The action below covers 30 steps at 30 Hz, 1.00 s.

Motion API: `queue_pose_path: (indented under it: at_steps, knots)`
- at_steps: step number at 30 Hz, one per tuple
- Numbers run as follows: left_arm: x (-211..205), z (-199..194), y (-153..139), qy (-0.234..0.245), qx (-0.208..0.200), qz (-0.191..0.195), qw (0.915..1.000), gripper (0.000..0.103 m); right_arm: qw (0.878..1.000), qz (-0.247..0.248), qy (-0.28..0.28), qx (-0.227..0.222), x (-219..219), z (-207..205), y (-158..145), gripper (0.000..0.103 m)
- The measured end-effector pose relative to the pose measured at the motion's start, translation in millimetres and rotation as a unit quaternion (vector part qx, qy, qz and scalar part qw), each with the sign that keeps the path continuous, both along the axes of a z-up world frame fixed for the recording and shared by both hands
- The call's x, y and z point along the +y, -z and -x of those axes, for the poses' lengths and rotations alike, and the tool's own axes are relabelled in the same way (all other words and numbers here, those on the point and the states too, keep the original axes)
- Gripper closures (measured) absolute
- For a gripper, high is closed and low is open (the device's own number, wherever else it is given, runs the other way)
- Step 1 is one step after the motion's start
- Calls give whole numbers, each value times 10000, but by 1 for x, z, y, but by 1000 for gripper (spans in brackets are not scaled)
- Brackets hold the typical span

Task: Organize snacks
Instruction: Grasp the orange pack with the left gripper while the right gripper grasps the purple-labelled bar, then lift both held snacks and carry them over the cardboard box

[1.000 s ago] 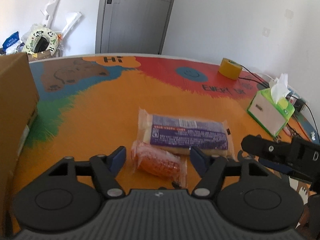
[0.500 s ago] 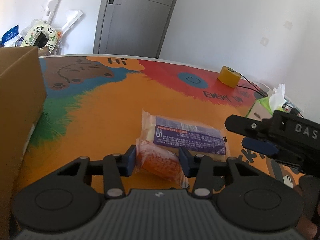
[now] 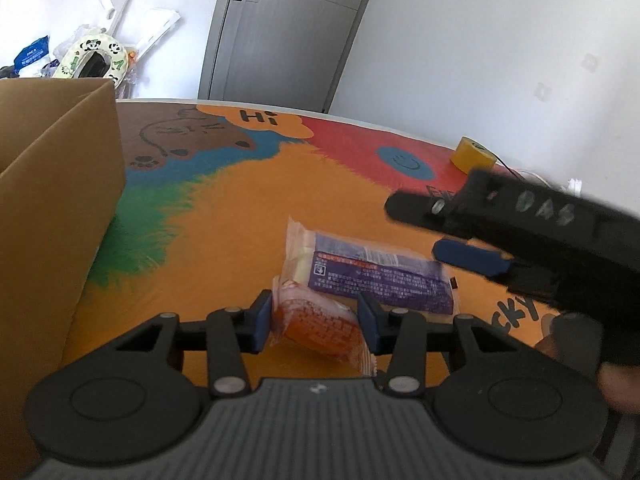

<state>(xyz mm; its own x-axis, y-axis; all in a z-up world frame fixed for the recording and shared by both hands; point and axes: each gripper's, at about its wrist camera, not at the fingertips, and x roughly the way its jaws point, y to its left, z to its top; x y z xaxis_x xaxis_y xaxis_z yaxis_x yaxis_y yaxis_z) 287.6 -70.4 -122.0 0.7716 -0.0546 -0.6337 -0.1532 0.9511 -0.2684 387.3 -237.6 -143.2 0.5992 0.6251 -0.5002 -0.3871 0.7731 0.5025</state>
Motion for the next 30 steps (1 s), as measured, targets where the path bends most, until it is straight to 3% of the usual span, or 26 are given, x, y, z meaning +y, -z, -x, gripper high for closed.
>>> queue_pose_path:
  at_steps: [5, 7, 9, 14, 17, 21, 26, 30]
  knots:
    - [6, 3, 0, -186, -7, -94, 9998, 61, 9995, 141, -20, 294, 1, 5, 13, 44]
    - [9, 5, 2, -244, 9, -67, 9997, 62, 9994, 221, -56, 267, 3, 12, 15, 44]
    - [11, 8, 3, -220, 18, -49, 9997, 70, 9993, 280, -138, 190, 4, 21, 15, 44]
    - [10, 14, 4, -159, 28, -62, 9998, 71, 9987, 446, -220, 108, 5, 35, 12, 45]
    - [6, 20, 3, -78, 25, -242, 9997, 70, 9982, 578, -174, 70, 4, 41, 11, 56]
    - [9, 27, 3, -167, 47, -159, 9997, 65, 9977, 647, -189, 62, 0, 50, 11, 69]
    - [11, 34, 1, -212, 112, -73, 9997, 42, 9982, 589, -47, 85, -10, 61, 11, 71]
    - [4, 42, 2, -112, 95, -120, 9998, 34, 9982, 580, 64, 102, -19, 70, 10, 71]
